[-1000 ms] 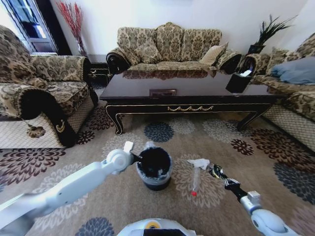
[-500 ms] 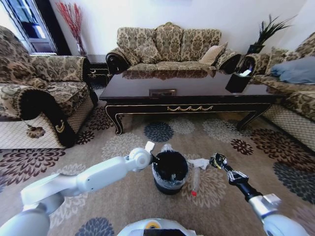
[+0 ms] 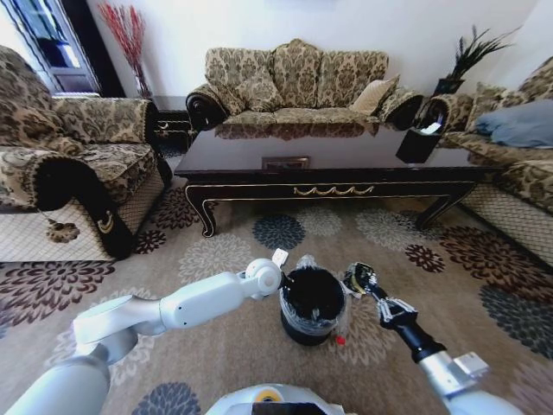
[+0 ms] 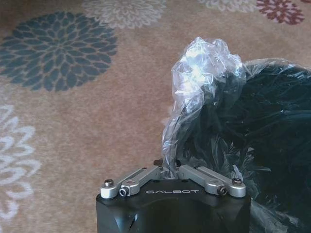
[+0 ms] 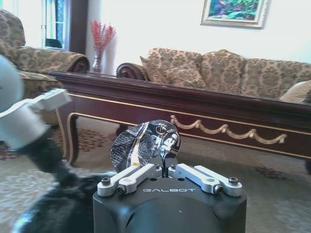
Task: Move to the front of the table and pick up the trash from the floor, then place it into the trash bin.
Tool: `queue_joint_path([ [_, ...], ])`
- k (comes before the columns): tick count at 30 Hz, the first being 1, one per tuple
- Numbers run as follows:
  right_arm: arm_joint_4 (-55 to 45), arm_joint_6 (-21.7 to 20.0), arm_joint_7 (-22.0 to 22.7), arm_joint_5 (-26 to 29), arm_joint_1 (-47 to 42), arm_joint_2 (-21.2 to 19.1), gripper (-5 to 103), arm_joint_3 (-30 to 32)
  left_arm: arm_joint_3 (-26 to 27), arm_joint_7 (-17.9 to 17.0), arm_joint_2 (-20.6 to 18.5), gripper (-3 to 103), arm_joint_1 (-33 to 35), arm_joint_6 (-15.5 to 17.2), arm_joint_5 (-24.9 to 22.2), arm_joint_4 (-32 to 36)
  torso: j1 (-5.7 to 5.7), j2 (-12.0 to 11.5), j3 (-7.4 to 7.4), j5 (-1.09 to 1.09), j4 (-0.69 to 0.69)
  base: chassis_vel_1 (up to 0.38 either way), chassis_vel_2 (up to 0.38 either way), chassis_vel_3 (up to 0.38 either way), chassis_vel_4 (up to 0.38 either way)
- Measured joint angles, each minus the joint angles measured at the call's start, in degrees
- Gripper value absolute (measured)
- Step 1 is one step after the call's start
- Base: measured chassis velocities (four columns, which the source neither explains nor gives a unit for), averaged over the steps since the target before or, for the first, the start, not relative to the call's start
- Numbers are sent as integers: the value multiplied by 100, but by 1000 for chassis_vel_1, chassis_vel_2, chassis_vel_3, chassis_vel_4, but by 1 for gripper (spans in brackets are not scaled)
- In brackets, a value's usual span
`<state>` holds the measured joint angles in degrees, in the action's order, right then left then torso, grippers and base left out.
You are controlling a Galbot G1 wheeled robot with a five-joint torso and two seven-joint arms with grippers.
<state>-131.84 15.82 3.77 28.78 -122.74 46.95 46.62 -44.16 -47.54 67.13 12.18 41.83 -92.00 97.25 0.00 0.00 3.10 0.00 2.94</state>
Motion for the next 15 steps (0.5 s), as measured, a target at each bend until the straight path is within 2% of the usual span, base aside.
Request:
queue_joint_path([
  [5, -11, -63, -16, -210, 86, -5, 1, -326, 28, -153, 181, 0, -1, -47, -200, 28, 0, 0, 0, 0, 2, 0, 0, 0, 0],
  [12, 22, -135, 16, -271, 200, 9, -2, -412, -12, -182, 127, 0, -4, -47, -243, 227, 0, 0, 0, 0, 2, 0, 0, 0, 0],
  [14, 20, -190, 94, -270, 330, 32, 8, -485, -10, -184, 77, 0, 45, -47, -215, 245, 0, 0, 0, 0, -1, 0, 0, 0, 0],
  [15, 14, -208, 110, -266, 350, 34, 8, -502, -5, -185, 65, 0, 62, -45, -205, 245, 0, 0, 0, 0, -1, 0, 0, 0, 0],
])
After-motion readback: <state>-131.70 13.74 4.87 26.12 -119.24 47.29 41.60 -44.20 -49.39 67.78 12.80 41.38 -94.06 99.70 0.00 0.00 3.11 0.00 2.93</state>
